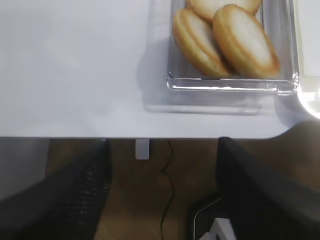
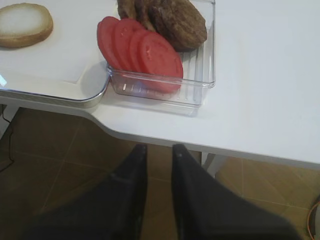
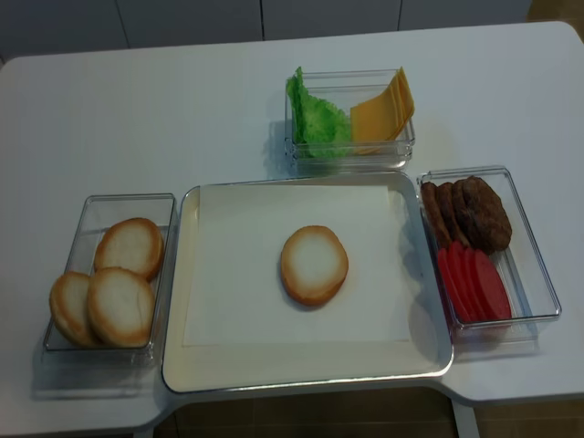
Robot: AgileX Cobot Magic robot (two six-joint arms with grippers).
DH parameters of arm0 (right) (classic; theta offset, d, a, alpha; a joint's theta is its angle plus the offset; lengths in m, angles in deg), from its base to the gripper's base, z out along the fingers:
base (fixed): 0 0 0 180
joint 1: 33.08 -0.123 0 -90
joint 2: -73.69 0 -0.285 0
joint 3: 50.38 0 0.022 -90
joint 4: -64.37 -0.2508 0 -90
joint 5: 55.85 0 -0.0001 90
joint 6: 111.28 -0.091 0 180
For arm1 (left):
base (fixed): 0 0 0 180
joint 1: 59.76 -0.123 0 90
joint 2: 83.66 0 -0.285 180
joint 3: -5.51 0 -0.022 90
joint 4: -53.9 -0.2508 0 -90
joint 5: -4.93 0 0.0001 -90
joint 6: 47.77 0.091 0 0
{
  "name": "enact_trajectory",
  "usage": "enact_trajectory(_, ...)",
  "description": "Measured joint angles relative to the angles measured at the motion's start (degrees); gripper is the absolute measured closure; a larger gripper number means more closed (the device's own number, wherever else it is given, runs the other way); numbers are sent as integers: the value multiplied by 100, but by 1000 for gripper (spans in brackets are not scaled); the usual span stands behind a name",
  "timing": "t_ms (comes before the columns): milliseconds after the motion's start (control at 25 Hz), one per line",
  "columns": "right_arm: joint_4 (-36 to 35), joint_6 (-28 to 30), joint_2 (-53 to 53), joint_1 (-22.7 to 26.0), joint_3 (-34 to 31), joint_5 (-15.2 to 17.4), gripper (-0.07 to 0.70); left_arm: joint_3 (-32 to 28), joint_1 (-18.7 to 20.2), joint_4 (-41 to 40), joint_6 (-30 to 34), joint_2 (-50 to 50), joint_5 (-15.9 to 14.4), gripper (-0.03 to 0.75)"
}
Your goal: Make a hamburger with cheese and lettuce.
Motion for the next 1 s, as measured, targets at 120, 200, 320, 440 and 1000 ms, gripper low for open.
enact_trajectory(120,0,0,0,0,0,0,496,-347,0,0,-11,-459,0,239)
enact_trajectory(200,0,0,0,0,0,0,496,-542,0,0,-23,-738,-19,239)
enact_trajectory(320,0,0,0,0,0,0,496,-820,0,0,-34,-1138,-22,239)
enact_trajectory(440,0,0,0,0,0,0,496,-967,0,0,-44,-1478,-36,239)
enact_trajectory(1000,0,0,0,0,0,0,496,-1301,0,21,-44,-2936,-74,239)
